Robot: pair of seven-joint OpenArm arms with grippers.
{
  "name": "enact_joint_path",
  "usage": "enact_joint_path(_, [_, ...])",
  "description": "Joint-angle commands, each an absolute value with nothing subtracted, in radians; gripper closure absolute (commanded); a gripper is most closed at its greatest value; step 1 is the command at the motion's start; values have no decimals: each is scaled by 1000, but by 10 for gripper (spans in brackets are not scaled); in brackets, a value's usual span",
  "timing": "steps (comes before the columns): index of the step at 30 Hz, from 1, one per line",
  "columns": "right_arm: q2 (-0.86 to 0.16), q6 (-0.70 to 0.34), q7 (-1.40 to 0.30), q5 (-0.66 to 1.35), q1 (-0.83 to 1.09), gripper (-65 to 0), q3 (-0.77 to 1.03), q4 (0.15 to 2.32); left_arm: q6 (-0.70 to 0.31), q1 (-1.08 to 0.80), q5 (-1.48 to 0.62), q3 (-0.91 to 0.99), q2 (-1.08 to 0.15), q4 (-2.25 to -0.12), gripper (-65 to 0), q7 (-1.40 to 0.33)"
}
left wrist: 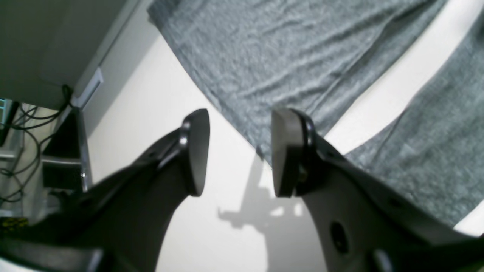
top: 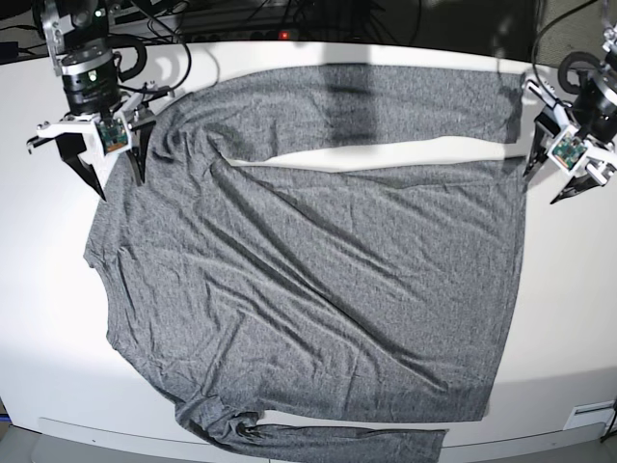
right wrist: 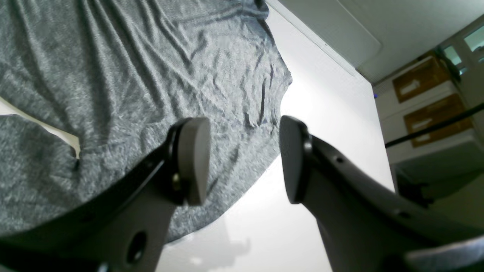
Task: Fold the T-shirt properly
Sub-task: 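Lower the left gripper onto the sleeve cuff and pinch it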
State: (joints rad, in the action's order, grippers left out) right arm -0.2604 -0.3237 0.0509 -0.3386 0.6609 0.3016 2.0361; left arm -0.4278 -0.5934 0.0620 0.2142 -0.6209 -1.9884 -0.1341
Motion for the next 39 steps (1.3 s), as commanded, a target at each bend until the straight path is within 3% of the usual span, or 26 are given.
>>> enact_joint_path(1, [-269, -313, 77, -329, 662, -300, 307, 2053, -410, -593, 54, 221, -634, -1992, -262, -99])
enact_joint_path(6, [-280, -315, 113, -329, 631, -300, 307, 2053, -366, -593, 54, 221, -632, -1986, -262, -78])
enact_joint_path(10, [-351, -316, 103, -329, 583, -300, 306, 2053, -367, -593, 52, 221, -627, -1986, -262, -73])
enact_joint_path(20, [-447, -320, -47, -197, 560, -300, 306, 2053, -368, -592, 53, 221, -555, -1986, -262, -57])
enact_joint_path(24, [-469, -322, -116, -198, 560, -300, 306, 2053, -368, -593, 52, 221, -555, -1986, -262, -170])
enact_joint_path(27, [-480, -397, -144, -198, 563, -299, 306, 2053, -415, -593, 82, 221, -558, -1985, -262, -256])
enact_joint_path(31, [-479, -474, -139, -198, 562, -299, 306, 2056, -555, -595, 168, 220, -626, -1985, -262, -135])
enact_joint_path(39, [-473, -484, -222, -198, 563, -299, 306, 2146, -558, -595, 471, 214, -802, -1972, -262, 186])
